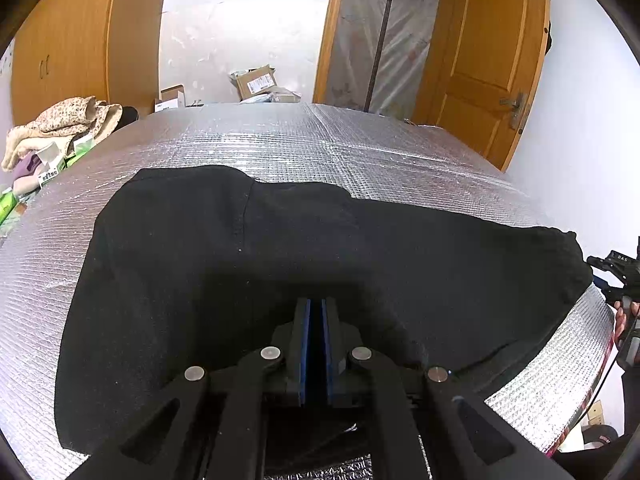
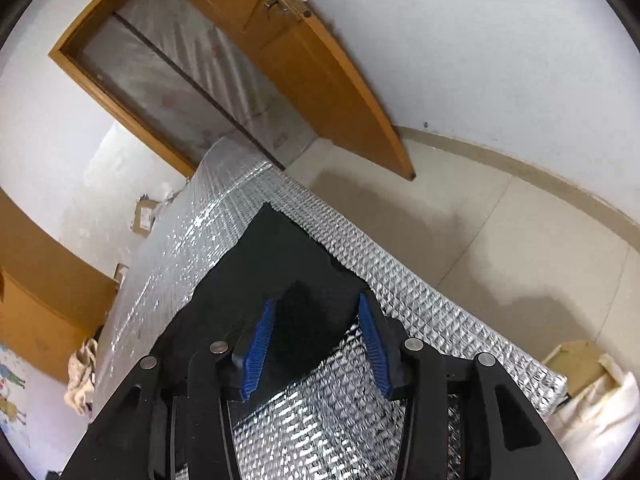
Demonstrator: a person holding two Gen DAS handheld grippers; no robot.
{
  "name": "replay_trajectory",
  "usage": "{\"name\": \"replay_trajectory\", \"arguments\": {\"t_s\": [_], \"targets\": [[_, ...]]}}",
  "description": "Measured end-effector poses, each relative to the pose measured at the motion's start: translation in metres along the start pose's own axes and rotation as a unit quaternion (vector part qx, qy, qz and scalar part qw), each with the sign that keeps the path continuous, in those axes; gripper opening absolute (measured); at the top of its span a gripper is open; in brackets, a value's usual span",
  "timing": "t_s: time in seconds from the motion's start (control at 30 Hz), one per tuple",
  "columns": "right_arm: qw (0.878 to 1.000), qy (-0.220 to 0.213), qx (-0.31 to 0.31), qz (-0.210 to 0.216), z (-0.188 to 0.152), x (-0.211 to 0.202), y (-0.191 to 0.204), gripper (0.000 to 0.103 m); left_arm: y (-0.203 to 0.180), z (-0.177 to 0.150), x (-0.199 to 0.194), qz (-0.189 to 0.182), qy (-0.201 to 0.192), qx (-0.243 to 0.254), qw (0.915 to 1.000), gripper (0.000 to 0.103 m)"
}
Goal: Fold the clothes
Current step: 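Open the right gripper and lift it off the spread sweatshirt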
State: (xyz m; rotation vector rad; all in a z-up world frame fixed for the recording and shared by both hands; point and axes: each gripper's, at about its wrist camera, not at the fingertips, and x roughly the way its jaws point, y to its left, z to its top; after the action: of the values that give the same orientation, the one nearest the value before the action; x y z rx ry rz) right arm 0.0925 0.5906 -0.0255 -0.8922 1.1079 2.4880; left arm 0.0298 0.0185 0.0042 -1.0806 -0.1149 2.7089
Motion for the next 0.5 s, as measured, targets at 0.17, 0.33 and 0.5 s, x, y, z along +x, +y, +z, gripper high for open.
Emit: {"name": "replay_trajectory", "arguments": {"t_s": [0.17, 0.33, 0.5], "targets": [[1.000, -0.009, -0.001, -0.002, -0.003, 0.002, 0.004, 0.046, 0.000, 0.000, 0.000, -0.003, -0.001, -0.003, 1.0000, 0.005], [1.000, -0.002, 0.002, 0.016, 0.000, 0.005, 0.002, 0.046, 0.000, 0.000, 0.000, -0.004, -0.002, -0.004, 1.0000, 0.005], [1.000, 0.012, -0.015, -0.008, 0.004, 0.013, 0.011, 0.025, 0.001, 0.001, 0.000, -0.006, -0.003, -0.006, 1.0000, 0.005]]}}
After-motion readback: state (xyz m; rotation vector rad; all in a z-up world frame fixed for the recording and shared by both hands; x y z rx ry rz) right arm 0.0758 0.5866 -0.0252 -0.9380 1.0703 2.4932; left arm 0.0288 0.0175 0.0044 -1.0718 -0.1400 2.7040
